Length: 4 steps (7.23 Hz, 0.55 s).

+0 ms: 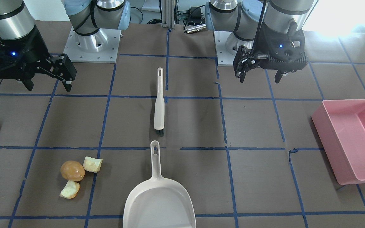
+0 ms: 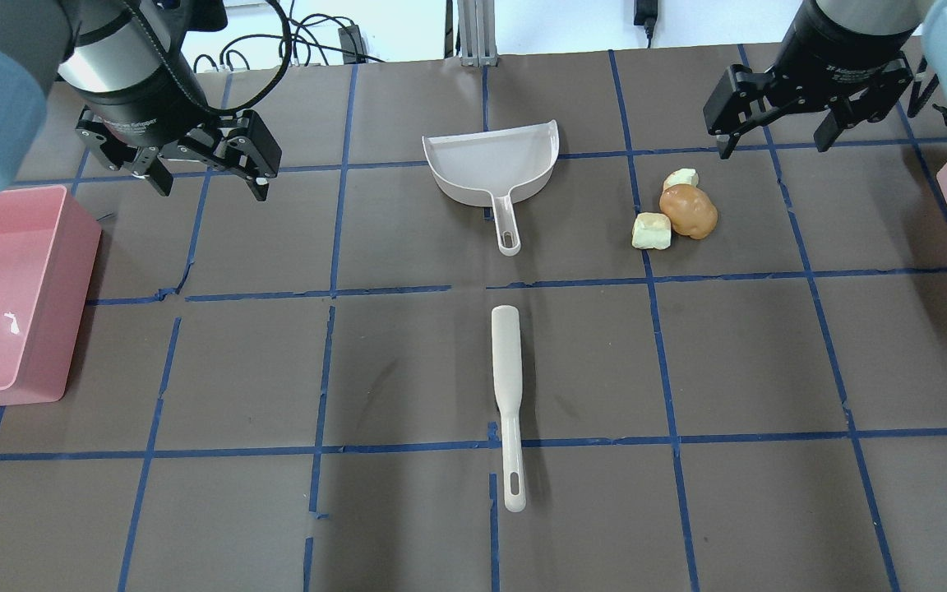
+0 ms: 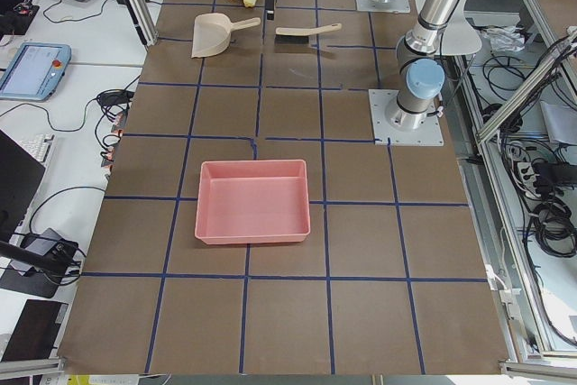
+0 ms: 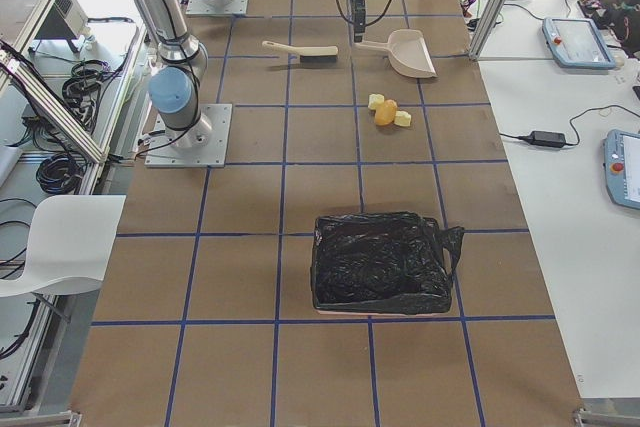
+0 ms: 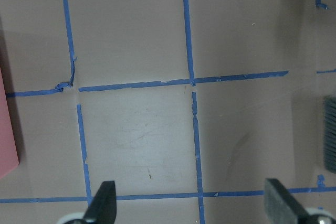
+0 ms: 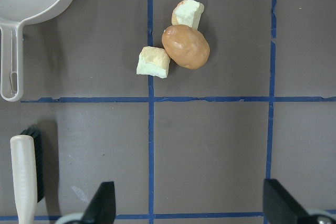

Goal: Sweep and dump trash in nearest bin
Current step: 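Move the left gripper down toward the white brush handle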

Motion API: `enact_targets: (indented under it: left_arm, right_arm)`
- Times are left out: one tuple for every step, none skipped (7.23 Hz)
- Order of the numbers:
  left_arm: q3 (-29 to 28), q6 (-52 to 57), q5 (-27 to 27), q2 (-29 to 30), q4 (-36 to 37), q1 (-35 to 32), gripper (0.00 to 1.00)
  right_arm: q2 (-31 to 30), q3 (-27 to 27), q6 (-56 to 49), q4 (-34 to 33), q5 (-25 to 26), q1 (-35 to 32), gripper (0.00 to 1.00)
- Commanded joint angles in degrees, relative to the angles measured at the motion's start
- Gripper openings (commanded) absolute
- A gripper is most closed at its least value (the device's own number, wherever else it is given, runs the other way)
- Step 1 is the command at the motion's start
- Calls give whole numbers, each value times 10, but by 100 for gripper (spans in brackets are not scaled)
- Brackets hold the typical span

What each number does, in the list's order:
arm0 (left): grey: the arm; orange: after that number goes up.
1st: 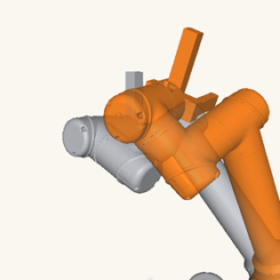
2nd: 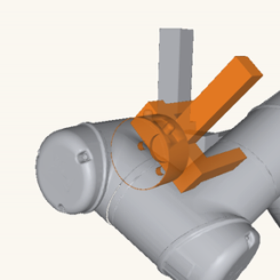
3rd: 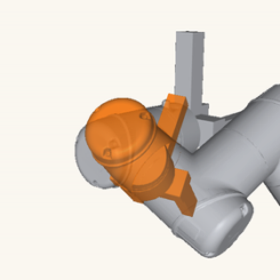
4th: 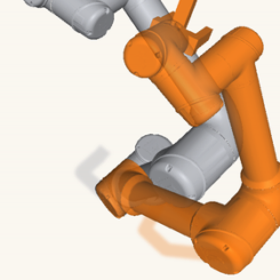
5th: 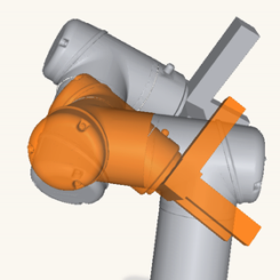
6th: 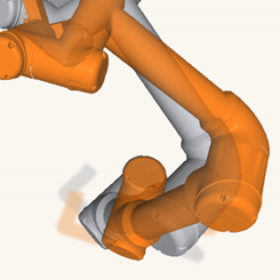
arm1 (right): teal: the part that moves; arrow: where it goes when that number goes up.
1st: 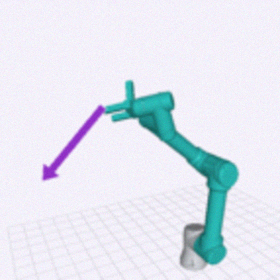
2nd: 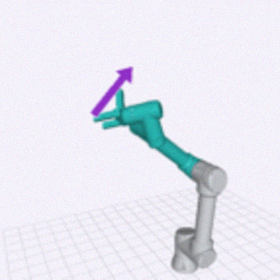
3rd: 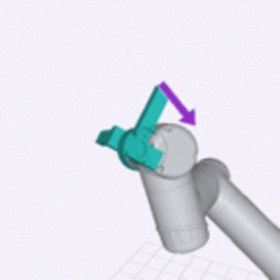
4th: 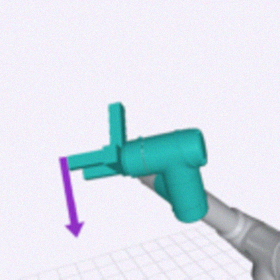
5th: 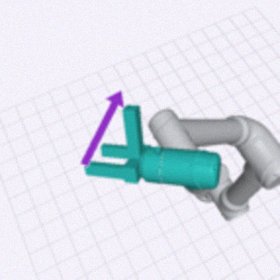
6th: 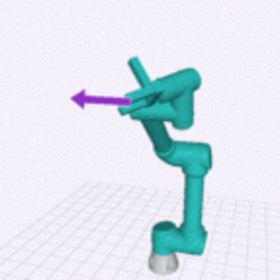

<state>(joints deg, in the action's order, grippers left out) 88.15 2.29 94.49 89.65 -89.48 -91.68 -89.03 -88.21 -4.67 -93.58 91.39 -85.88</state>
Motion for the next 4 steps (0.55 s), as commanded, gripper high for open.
enact_targets:
  left_arm:
    - [0,0,0,-1,0,1,100]
    - [1,1,0,0,-2,-1,100]
    - [7,7,-1,-1,0,-2,100]
    - [11,4,1,-2,0,-4,100]
  right_arm:
    - [2,-3,-1,2,-3,-2,100]
    - [2,0,-1,-3,-4,-3,100]
    - [-3,-2,0,3,-2,-3,100]
    - [-4,0,7,1,-5,-5,100]
